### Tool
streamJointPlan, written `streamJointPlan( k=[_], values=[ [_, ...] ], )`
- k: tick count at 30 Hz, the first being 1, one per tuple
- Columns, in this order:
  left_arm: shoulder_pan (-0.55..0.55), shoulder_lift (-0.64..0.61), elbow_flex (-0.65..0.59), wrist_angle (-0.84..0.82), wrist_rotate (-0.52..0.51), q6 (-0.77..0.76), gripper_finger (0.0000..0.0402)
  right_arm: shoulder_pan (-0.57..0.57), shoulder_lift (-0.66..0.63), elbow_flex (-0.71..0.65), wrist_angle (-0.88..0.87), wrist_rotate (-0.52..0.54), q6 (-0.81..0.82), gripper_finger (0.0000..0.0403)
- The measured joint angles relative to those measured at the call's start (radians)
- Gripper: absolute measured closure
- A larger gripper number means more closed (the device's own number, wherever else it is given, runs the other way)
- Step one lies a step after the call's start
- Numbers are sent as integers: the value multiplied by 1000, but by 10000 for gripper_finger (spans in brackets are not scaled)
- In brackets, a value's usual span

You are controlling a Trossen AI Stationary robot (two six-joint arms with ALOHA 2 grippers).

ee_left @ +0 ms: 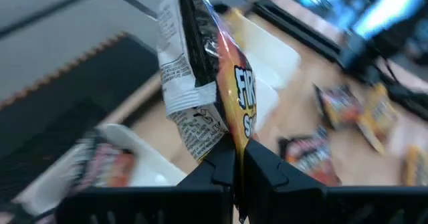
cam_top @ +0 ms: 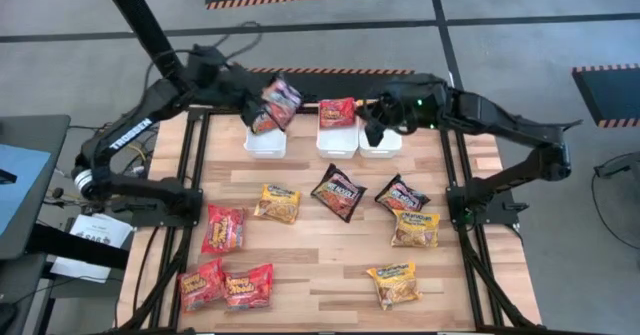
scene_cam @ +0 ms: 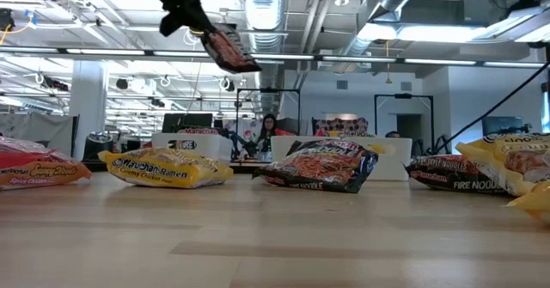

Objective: Sort Maruchan noodles
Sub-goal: Put the black noodle pack into the left white bin

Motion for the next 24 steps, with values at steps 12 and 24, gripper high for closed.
streamJointPlan(
  k=[12,24],
  values=[
    [94,-99,-490,678,17,-267,401,-139,9,0,-28,-81,-133,315],
    [93,-99,-767,988,-202,-378,401,-195,8,0,-96,-134,-248,315]
  ],
)
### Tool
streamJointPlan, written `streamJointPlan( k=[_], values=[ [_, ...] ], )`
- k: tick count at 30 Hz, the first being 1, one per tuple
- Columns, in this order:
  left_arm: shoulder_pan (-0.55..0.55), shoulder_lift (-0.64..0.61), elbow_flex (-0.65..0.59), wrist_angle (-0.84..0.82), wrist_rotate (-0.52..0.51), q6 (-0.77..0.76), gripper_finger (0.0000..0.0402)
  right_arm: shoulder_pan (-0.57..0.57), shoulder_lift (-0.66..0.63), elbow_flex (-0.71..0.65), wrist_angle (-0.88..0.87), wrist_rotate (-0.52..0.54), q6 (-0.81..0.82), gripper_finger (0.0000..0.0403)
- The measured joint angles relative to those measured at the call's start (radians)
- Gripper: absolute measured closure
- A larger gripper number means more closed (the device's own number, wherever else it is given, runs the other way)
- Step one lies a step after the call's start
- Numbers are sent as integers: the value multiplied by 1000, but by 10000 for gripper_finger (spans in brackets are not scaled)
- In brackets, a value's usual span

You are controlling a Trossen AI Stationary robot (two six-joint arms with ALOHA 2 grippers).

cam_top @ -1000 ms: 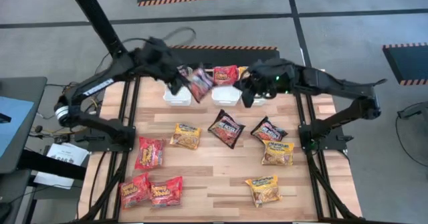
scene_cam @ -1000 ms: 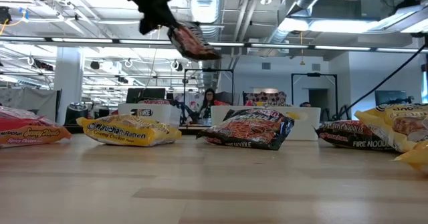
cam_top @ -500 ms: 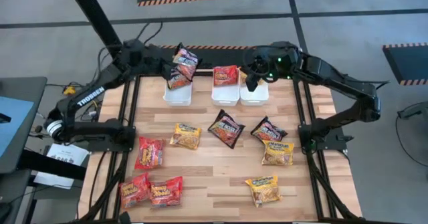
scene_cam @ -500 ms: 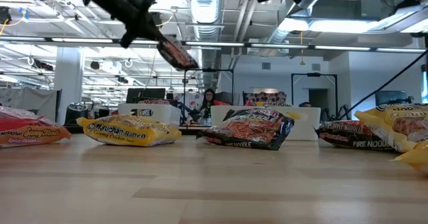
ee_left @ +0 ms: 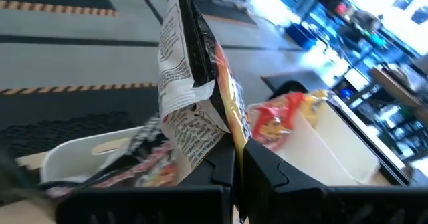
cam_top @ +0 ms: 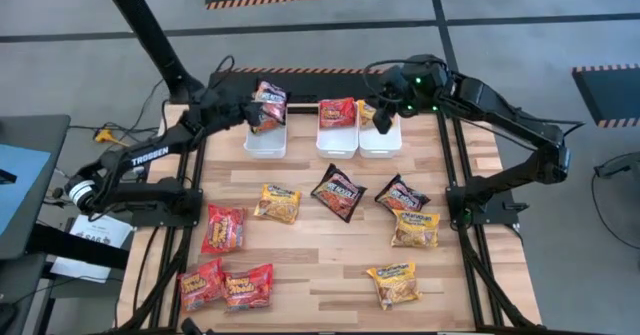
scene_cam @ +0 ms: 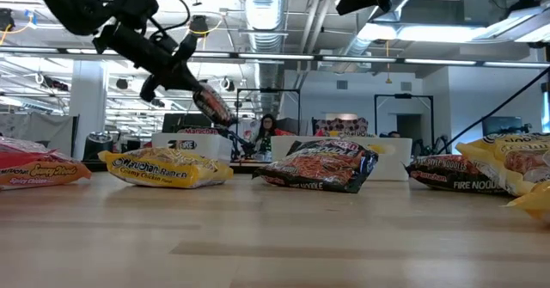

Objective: Sort Maruchan noodles
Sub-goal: Put the black noodle pack into the left white bin

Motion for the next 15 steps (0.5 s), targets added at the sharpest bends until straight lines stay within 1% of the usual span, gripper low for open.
streamJointPlan(
  k=[4,6,10,15],
  values=[
    [0,0,-45,40,-56,-15,401,-5,0,0,-4,-1,-14,315],
    [0,1,-56,37,-62,-25,401,-5,0,0,-4,-1,-30,315],
    [-1,18,-60,19,-65,-27,401,-5,0,0,-3,-1,-44,315],
    [-2,73,-60,8,-120,-62,401,-5,0,0,-3,0,-44,315]
  ],
)
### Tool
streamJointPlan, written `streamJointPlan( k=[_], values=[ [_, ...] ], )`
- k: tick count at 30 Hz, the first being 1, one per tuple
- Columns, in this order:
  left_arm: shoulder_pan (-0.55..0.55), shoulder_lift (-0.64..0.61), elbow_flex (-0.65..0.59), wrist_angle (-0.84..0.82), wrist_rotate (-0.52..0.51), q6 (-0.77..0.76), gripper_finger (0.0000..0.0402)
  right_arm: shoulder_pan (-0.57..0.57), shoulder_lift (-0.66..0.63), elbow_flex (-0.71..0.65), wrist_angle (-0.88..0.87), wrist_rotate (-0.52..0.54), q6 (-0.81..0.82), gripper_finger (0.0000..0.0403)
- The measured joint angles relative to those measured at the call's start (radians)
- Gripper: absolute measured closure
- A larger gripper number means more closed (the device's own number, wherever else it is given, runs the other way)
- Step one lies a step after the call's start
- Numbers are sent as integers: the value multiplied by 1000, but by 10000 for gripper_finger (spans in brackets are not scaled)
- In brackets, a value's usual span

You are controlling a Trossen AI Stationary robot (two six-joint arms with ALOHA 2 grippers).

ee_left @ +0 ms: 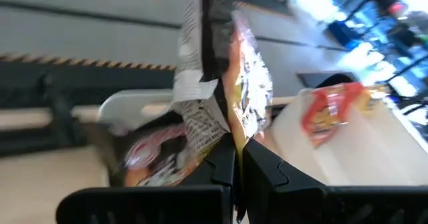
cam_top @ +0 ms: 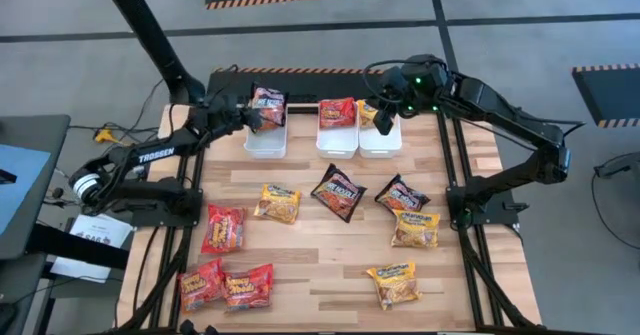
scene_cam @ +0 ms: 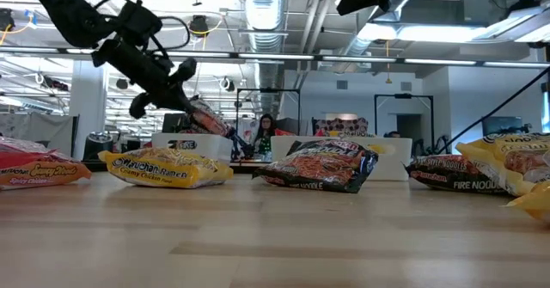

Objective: Sort Maruchan noodles
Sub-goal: Put the black noodle pack into the left white bin

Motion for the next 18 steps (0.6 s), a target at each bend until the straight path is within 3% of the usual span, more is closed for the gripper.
streamJointPlan(
  k=[11,18],
  values=[
    [1,135,0,-8,-28,-120,402,0,0,0,0,3,0,315],
    [17,148,0,-19,124,-86,401,0,0,0,0,3,1,315]
  ],
)
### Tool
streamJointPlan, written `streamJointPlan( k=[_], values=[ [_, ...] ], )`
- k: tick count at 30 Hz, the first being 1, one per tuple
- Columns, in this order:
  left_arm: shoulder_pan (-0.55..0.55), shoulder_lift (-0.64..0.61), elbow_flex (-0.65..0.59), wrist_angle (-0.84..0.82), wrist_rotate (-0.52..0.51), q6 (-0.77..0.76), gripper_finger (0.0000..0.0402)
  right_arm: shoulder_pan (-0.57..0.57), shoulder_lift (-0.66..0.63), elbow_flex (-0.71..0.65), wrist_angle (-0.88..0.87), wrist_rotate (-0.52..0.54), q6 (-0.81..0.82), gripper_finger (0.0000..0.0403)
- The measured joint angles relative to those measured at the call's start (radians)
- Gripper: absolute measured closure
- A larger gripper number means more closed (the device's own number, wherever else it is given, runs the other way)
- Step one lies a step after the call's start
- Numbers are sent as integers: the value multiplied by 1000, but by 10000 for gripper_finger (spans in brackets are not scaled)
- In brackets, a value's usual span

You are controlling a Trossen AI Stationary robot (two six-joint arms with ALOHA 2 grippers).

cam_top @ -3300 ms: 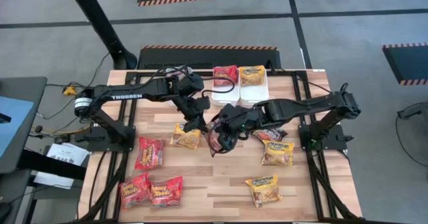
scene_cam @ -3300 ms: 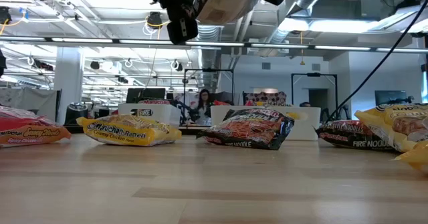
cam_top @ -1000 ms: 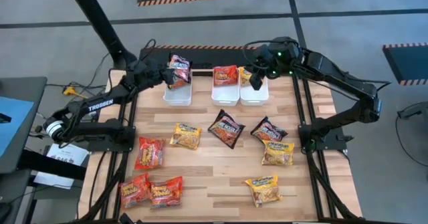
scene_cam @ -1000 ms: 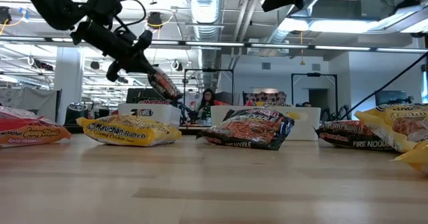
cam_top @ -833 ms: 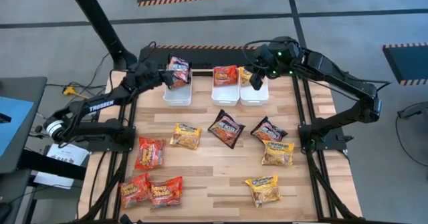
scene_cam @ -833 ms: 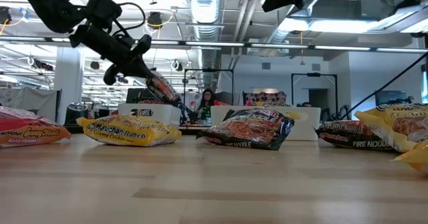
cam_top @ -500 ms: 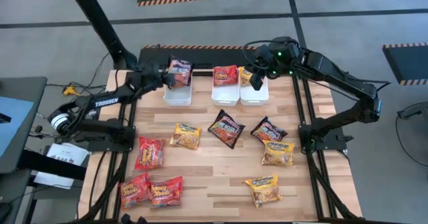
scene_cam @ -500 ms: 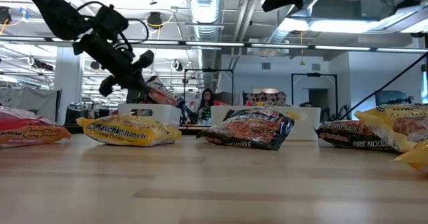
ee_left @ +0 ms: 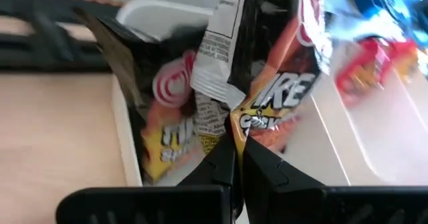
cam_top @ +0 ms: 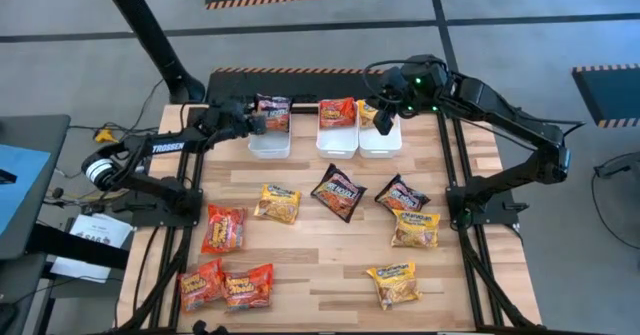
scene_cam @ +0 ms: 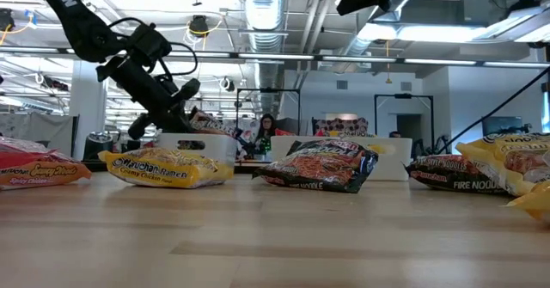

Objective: Sort Maruchan noodles
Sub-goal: Put the black noodle pack into the left white bin

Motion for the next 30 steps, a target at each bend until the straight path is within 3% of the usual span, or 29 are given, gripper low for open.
streamJointPlan(
  k=[7,19,30],
  values=[
    [71,0,0,-83,165,5,386,0,0,0,0,0,0,315],
    [114,0,9,-82,271,-34,267,3,0,0,0,0,11,315],
    [160,-2,145,-126,408,6,255,3,0,0,-7,-1,10,315]
  ],
)
